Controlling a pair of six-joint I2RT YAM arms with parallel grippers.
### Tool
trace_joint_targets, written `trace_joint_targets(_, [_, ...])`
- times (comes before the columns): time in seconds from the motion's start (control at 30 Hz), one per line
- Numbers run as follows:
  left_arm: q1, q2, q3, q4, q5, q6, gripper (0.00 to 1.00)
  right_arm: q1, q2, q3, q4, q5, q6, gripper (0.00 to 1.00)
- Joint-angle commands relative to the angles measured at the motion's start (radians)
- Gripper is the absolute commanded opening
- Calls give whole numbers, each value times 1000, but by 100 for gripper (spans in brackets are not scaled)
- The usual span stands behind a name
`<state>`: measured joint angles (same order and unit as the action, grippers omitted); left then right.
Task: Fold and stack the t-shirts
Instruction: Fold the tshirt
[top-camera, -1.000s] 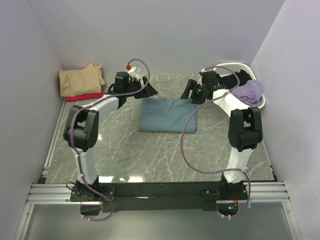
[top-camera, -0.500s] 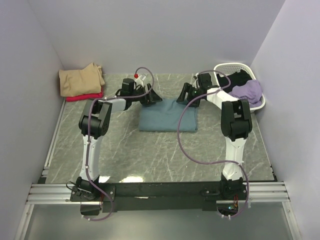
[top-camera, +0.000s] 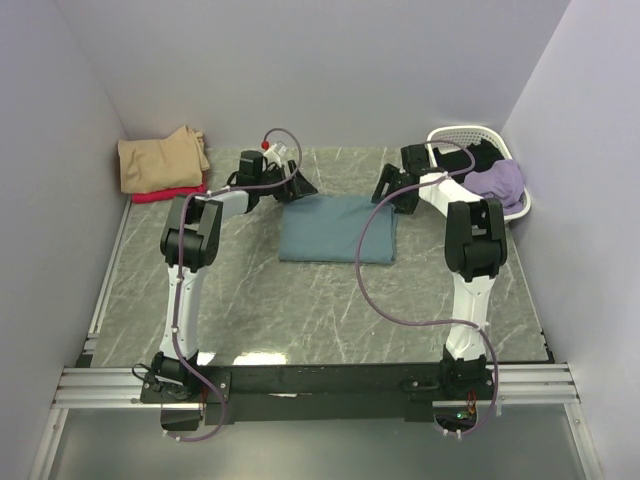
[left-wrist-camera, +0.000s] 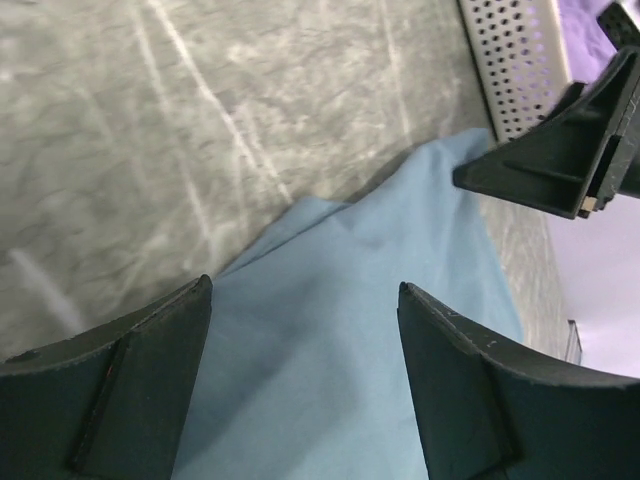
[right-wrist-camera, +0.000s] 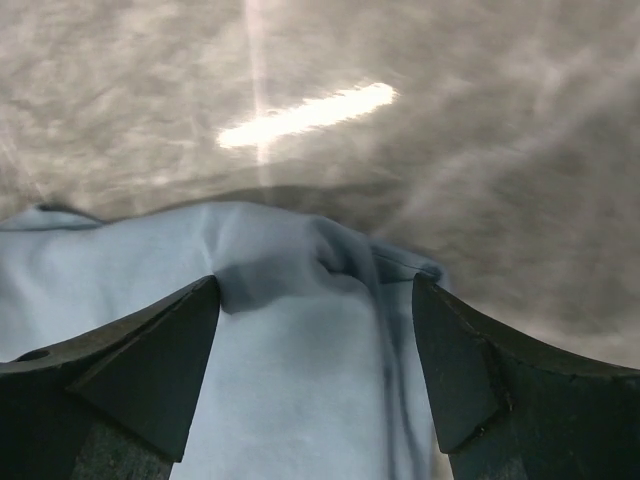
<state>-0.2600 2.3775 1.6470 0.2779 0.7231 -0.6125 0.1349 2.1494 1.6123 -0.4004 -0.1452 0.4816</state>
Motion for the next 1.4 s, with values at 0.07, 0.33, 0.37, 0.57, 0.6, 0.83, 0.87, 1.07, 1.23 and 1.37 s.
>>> trace_joint_targets(0.07, [13, -1, 2, -10, -44, 56, 81, -27, -28, 9, -97, 134, 5, 85])
trace_joint_targets(0.33, [16, -110, -36, 32, -65, 63, 83, -20, -273, -158, -8, 96, -55, 85])
trace_joint_targets(0.37, [16, -145, -42, 30, -68, 68, 84, -20, -311, -169, -11, 81, -64, 85])
trace_joint_targets(0.57, [16, -254, -96, 34, -74, 65, 88, -20, -365, -250, 17, -48, -74, 85])
trace_joint_targets(0.6, [16, -271, -96, 20, -74, 65, 88, -20, -358, -250, 18, -56, -72, 85])
trace_joint_targets(0.83, [16, -337, -197, 13, -57, 57, 88, -18, -263, -230, 43, -113, -64, 89])
trace_joint_targets(0.87, [15, -357, -222, 30, -51, 50, 87, -18, -249, -229, 46, -114, -63, 89])
trace_joint_targets(1.07, [15, -399, -345, 89, -63, 34, 88, -18, -201, -204, 29, -94, -72, 90])
trace_joint_targets(1.23, [15, -394, -352, 87, -60, 33, 87, -18, -154, -167, 18, -94, -74, 91])
trace_joint_targets(1.37, [15, -399, -346, 72, -63, 43, 87, -18, -106, -132, 9, -90, -72, 91])
